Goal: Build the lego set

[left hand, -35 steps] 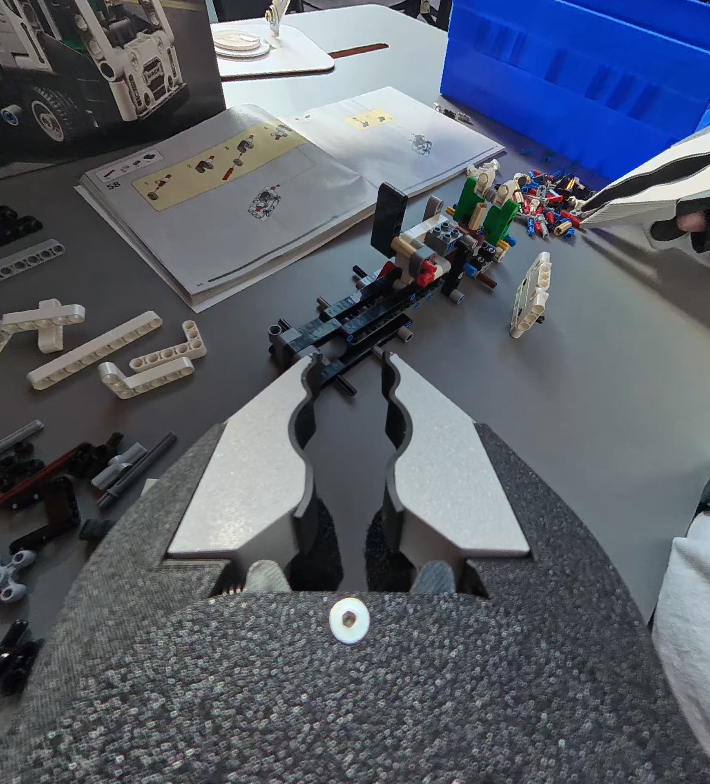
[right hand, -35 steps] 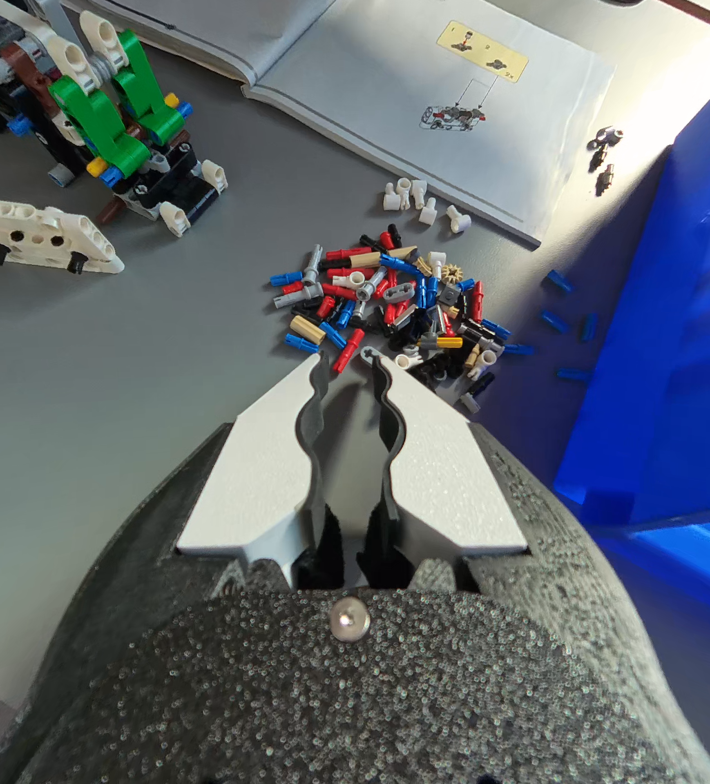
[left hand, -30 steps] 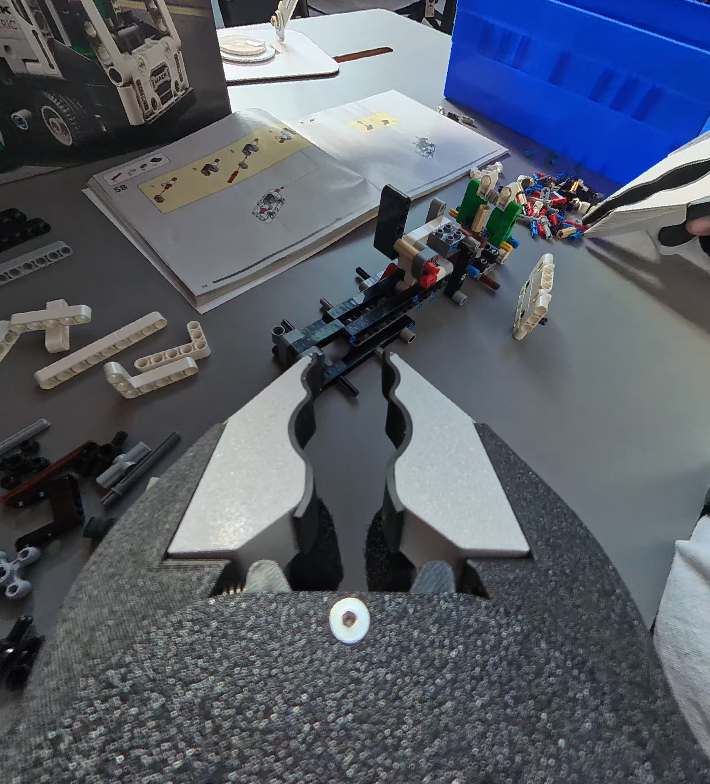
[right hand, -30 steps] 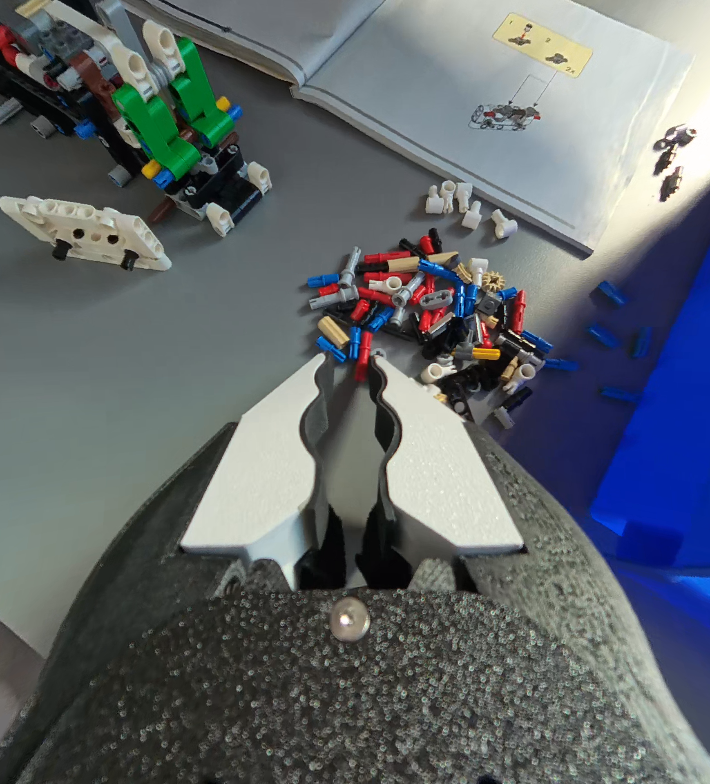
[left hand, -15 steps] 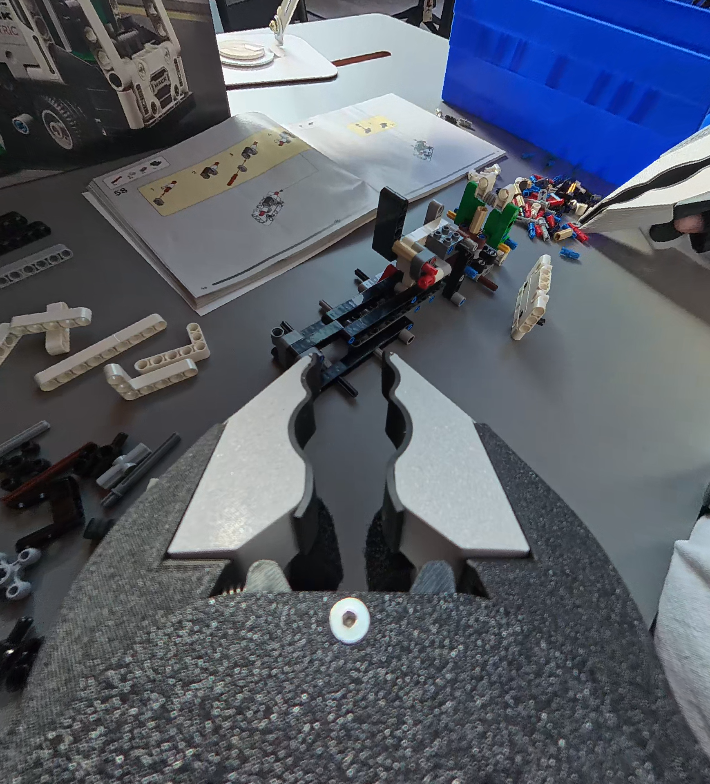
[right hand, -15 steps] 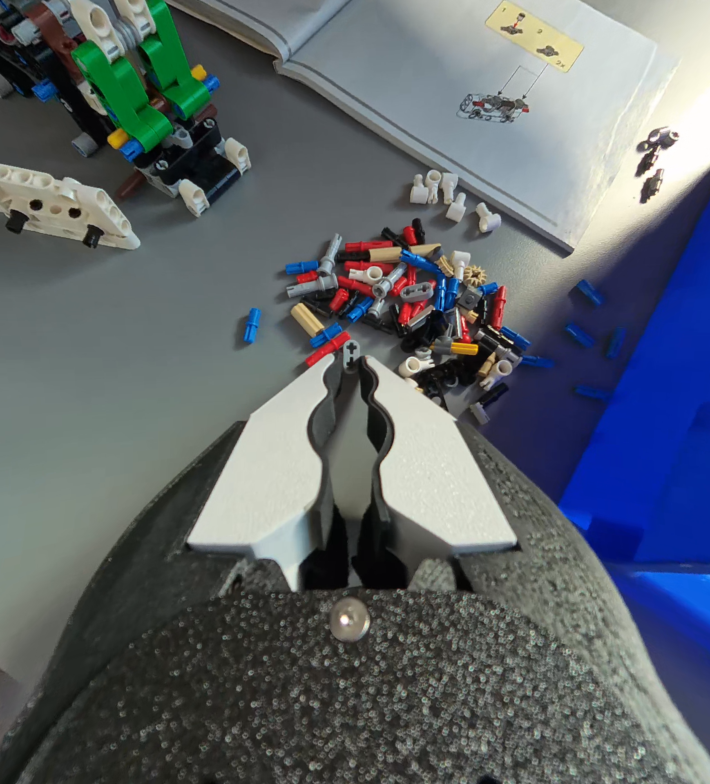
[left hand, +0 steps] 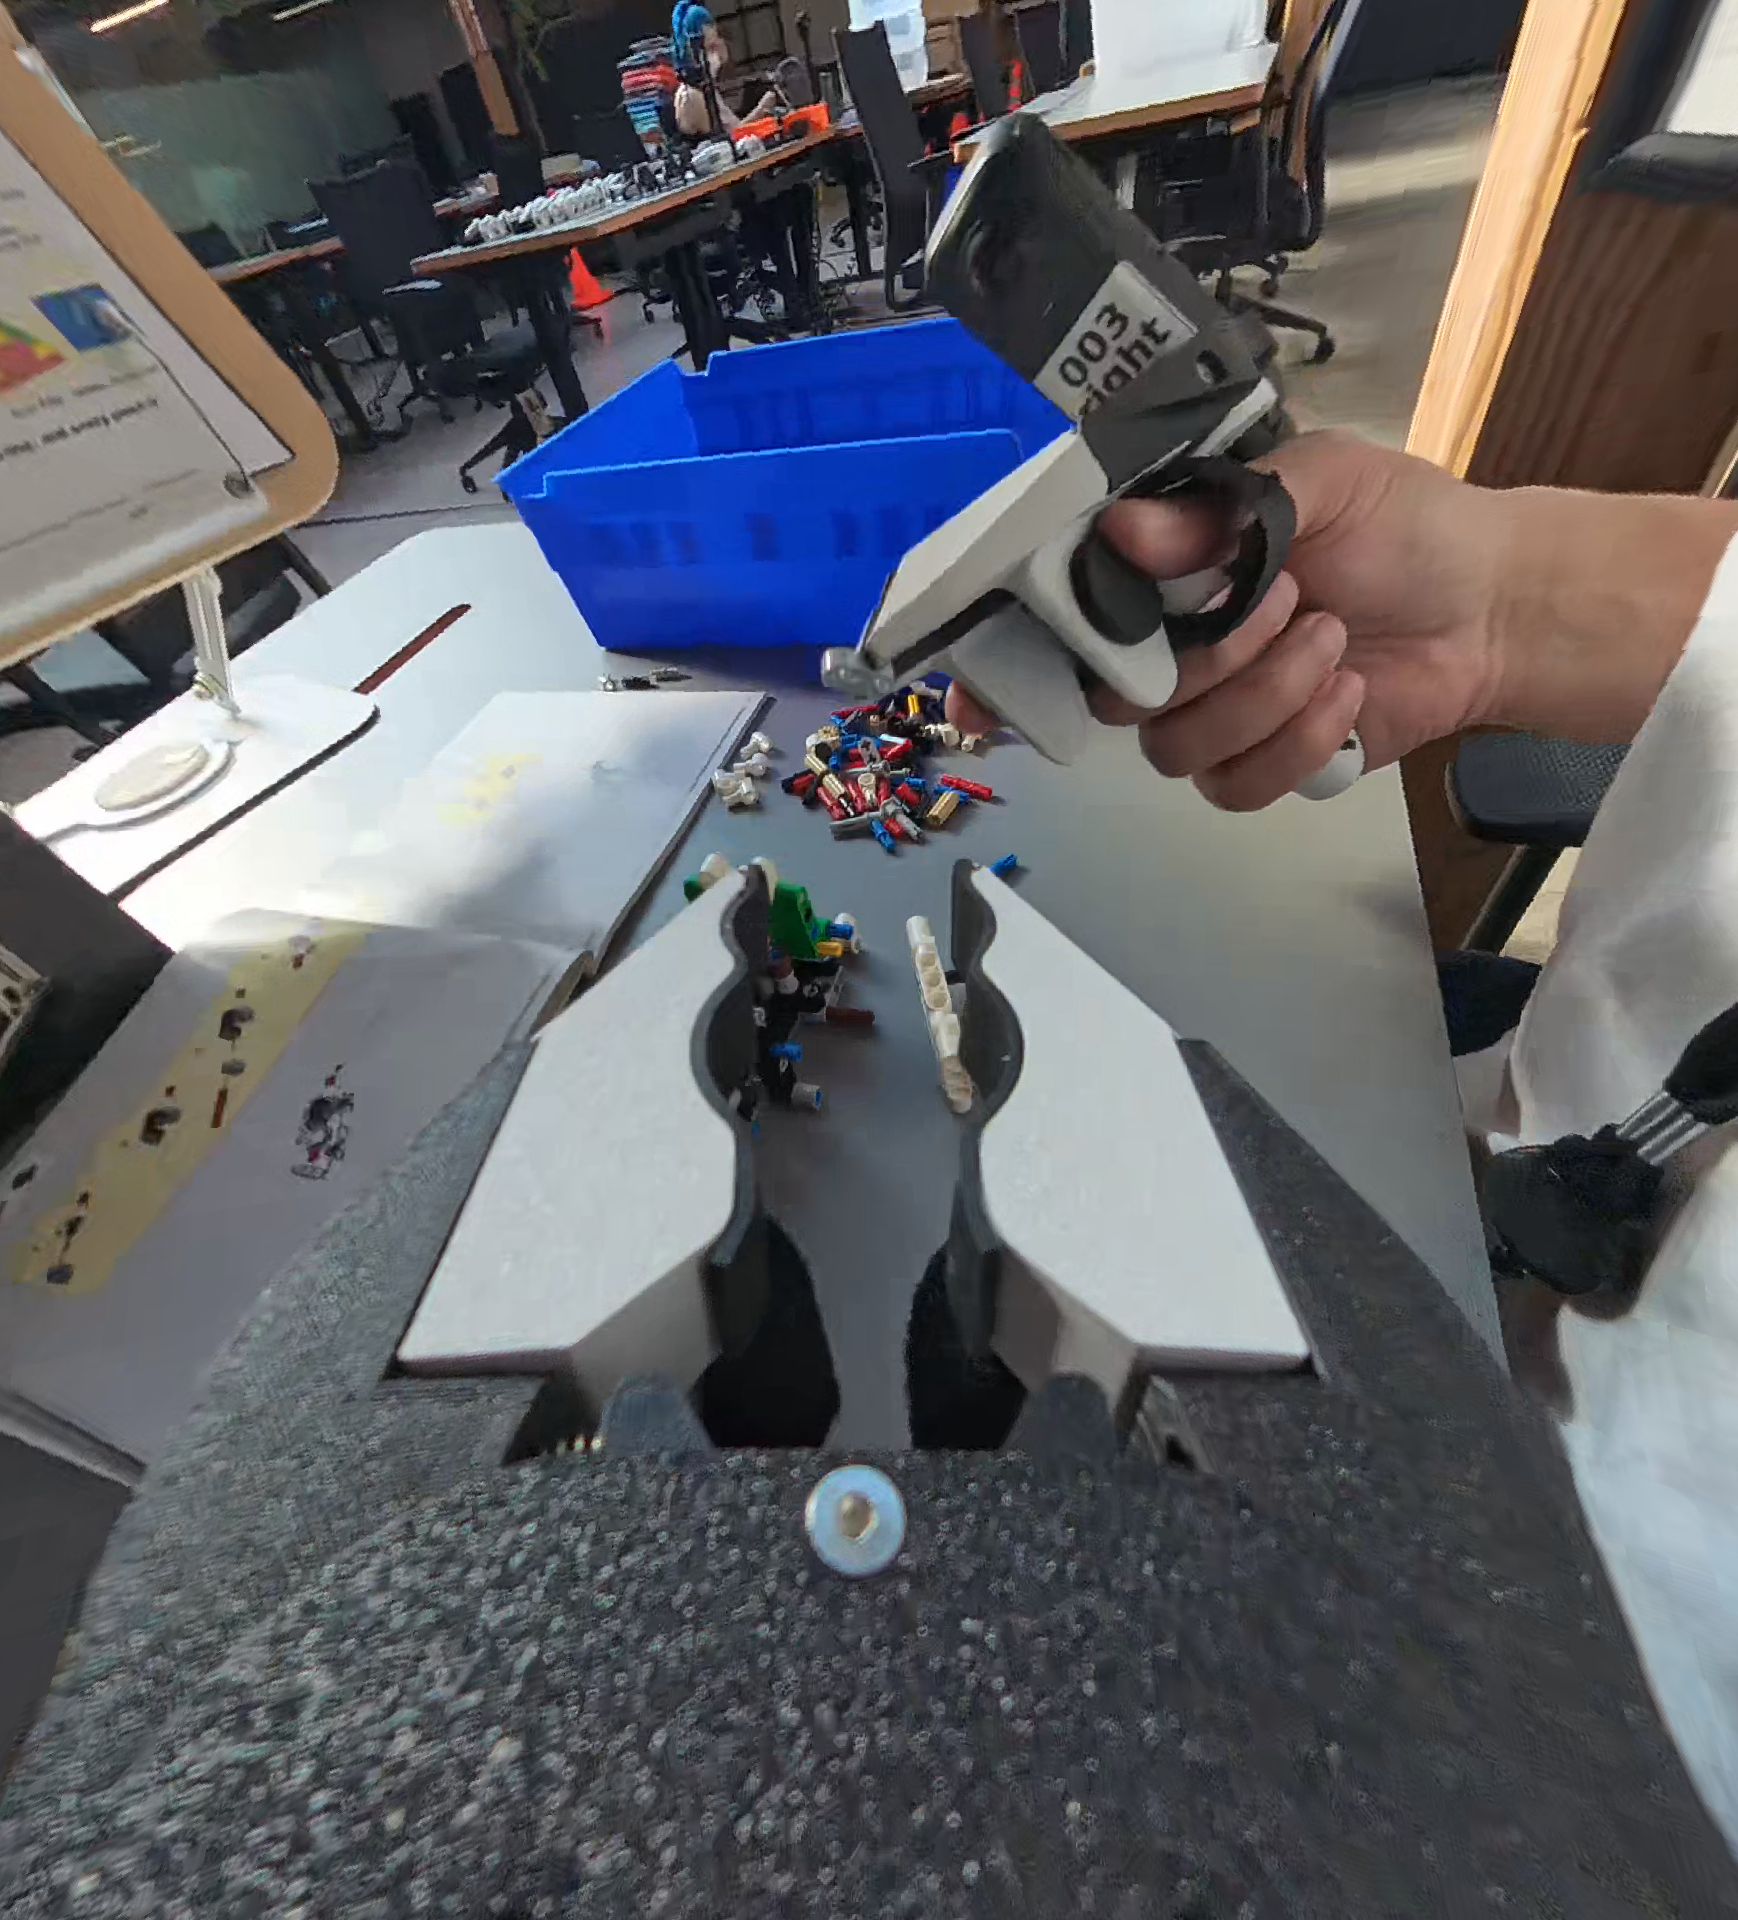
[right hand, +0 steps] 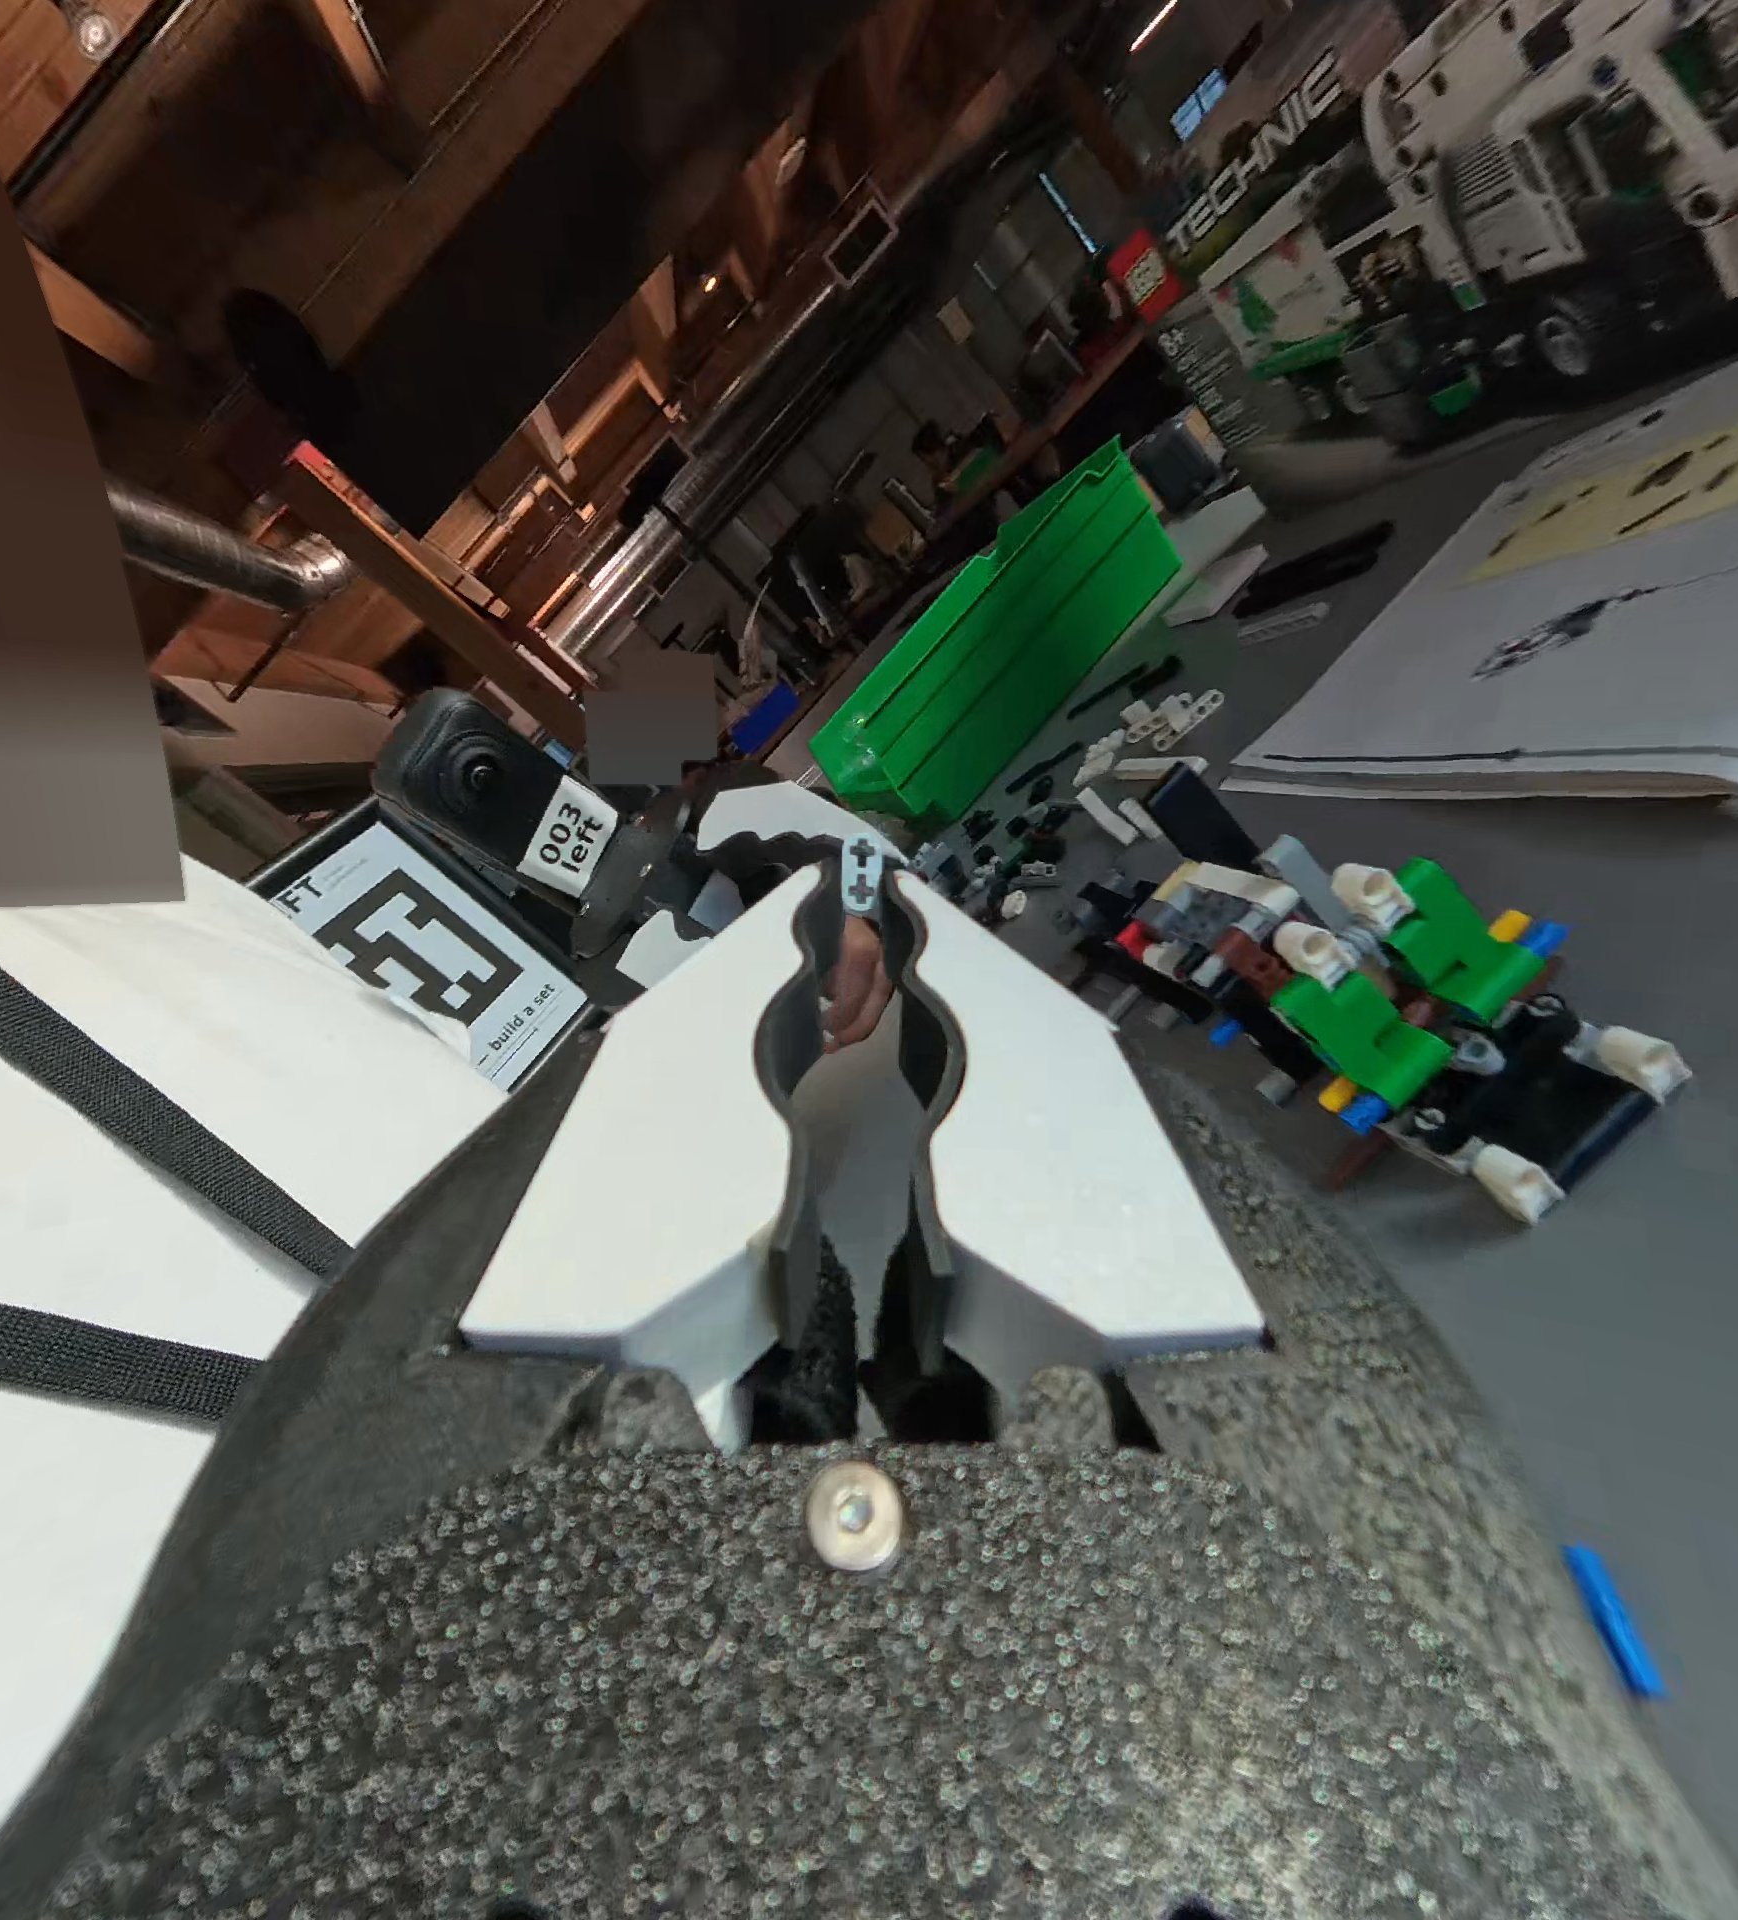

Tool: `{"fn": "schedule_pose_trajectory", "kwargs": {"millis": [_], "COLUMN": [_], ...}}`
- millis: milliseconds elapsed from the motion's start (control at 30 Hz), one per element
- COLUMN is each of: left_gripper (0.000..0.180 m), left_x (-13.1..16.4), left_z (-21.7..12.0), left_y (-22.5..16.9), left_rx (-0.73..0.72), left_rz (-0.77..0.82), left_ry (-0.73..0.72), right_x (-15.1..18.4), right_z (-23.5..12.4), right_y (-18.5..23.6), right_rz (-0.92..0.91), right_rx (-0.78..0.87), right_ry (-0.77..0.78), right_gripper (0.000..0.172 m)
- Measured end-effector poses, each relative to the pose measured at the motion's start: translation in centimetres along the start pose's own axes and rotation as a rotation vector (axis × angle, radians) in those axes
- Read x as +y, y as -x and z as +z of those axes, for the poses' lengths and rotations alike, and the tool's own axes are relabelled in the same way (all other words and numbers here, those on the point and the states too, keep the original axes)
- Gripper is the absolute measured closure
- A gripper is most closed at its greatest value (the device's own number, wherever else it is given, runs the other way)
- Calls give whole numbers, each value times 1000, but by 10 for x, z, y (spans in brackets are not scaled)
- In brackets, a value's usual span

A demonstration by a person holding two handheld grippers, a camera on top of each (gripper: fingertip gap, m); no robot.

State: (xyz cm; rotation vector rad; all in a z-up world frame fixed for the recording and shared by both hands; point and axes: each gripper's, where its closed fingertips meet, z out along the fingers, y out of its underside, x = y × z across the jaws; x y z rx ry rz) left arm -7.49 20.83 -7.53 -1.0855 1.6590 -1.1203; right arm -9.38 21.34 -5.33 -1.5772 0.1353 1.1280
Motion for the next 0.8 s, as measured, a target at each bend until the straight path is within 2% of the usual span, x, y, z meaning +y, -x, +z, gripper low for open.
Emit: {"fn": "schedule_pose_trajectory", "kwargs": {"millis": [100,267,433,533,667,800], "left_gripper": [151,153,158,168,168,168], "left_x": [-14,-32,-29,-28,-26,-25], "left_z": [0,-11,-16,-16,-13,-11], "left_y": [1,3,4,1,0,-3], "left_rx": [-28,-48,-76,-69,-84,-64], "left_rz": [134,138,171,176,194,144], "left_ry": [-16,-99,-78,-75,-52,-40], "right_x": [9,17,22,22,23,25], "right_z": [22,37,43,43,41,38], "right_y": [15,24,30,31,28,28], "right_rz": [-1,95,192,234,256,266], "right_rx": [-64,-141,-221,-247,-253,-258], "right_ry": [51,52,26,16,24,30], "right_gripper": [167,167,166,167,167,167]}}
